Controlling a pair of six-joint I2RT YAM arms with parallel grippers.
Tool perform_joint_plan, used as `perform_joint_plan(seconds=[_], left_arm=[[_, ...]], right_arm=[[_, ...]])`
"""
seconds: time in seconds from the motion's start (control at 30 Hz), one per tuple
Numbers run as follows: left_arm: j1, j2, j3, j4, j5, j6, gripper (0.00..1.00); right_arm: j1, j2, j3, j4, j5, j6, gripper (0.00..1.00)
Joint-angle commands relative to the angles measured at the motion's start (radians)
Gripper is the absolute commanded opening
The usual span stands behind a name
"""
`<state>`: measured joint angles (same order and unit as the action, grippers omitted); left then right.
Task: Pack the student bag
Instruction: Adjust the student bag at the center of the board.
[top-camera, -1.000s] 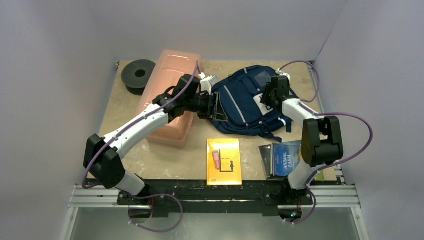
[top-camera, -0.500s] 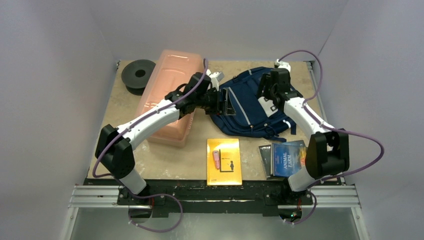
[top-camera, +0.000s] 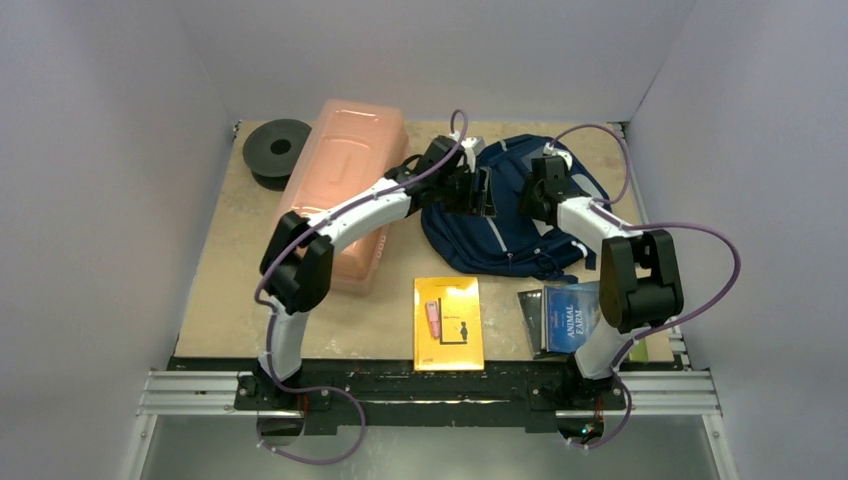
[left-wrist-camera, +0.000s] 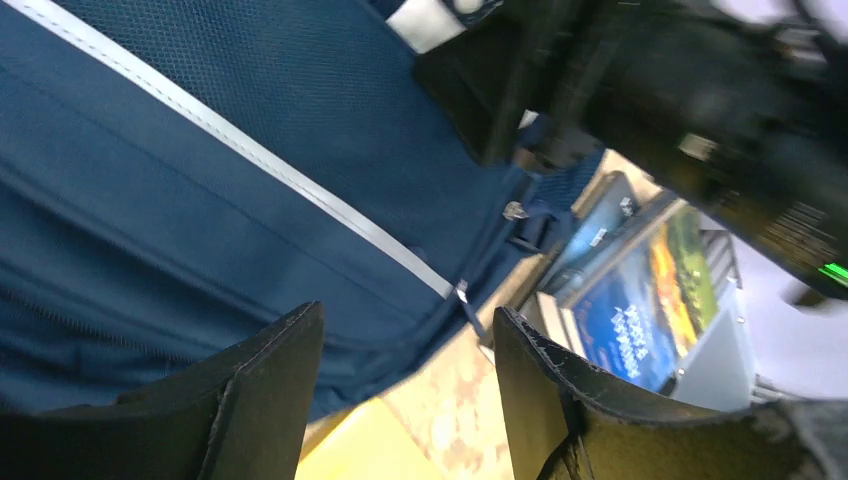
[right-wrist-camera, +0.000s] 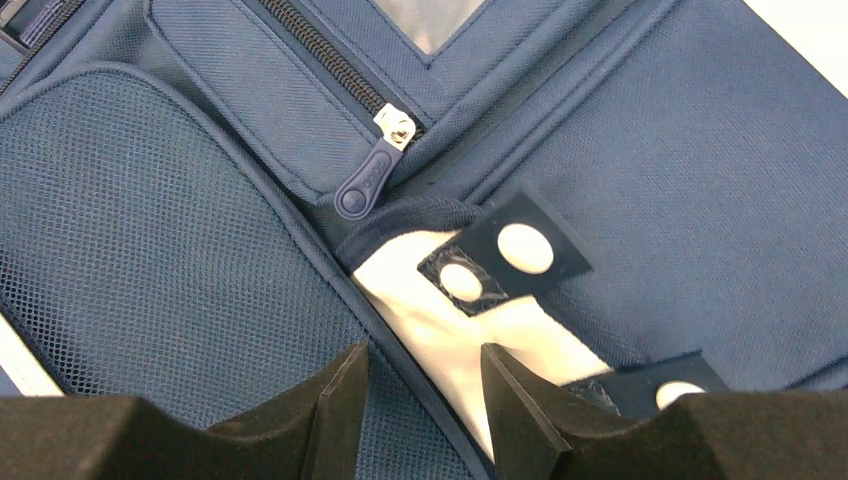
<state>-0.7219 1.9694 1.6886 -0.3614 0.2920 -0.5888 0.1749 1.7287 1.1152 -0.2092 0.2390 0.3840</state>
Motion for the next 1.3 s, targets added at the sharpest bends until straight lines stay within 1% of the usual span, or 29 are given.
perform_joint_plan(seconds=[0.0,0.13,0.27,0.3,0.4,0.53,0.6,0.7,0.77,0.83,0.93,1.07,1.13,1.2,1.27], left_arm=[[-0.018,0.169,0.111,-0.036,-0.017,0.059,0.61],[-0.019,0.213,0.08,-0.04,-0.03,0.026,0.6],[-0.018,0.215,0.042,-0.049,-0.021,0.003,0.6],[-0.018,0.213,0.036,-0.052,-0.015,-0.003,0.6],[-0.018,0.201,0.015,-0.053,0.023,-0.029,0.6],[-0.016,0.188,-0.002,-0.05,0.118,-0.096,0.6],[-0.016,0.195,0.003,-0.06,0.158,-0.109,0.6],[-0.016,0.205,0.014,-0.098,0.178,-0.1,0.6],[-0.016,0.207,0.009,-0.111,0.184,-0.081,0.6],[-0.015,0.217,0.013,-0.117,0.198,-0.06,0.6],[-0.013,0.254,0.05,-0.161,0.239,-0.058,0.6],[-0.012,0.252,0.051,-0.153,0.263,-0.075,0.6],[-0.01,0.252,0.059,-0.158,0.264,-0.075,0.6],[-0.011,0.249,0.064,-0.16,0.269,-0.077,0.6],[-0.012,0.246,0.06,-0.154,0.271,-0.081,0.6]], right_arm=[[-0.015,-0.065,-0.056,0.004,0.062,-0.019,0.51],[-0.017,-0.104,-0.044,0.024,-0.013,-0.019,0.55],[-0.018,-0.096,0.073,0.006,-0.034,-0.016,0.58],[-0.02,-0.077,0.1,0.0,-0.032,-0.018,0.59],[-0.029,0.017,0.258,-0.039,-0.033,-0.037,0.6],[-0.035,0.174,0.428,-0.091,-0.01,-0.077,0.59],[-0.037,0.227,0.475,-0.1,-0.024,-0.095,0.56],[-0.038,0.271,0.522,-0.131,0.016,-0.126,0.55],[-0.04,0.278,0.522,-0.13,0.041,-0.15,0.57],[-0.05,0.294,0.53,-0.151,0.033,-0.156,0.59],[-0.063,0.312,0.547,-0.189,-0.001,-0.146,0.59],[-0.064,0.3,0.505,-0.201,-0.04,-0.158,0.57],[-0.063,0.28,0.47,-0.197,-0.086,-0.183,0.56],[-0.064,0.252,0.429,-0.175,-0.181,-0.21,0.56],[-0.063,0.239,0.413,-0.162,-0.235,-0.216,0.56]])
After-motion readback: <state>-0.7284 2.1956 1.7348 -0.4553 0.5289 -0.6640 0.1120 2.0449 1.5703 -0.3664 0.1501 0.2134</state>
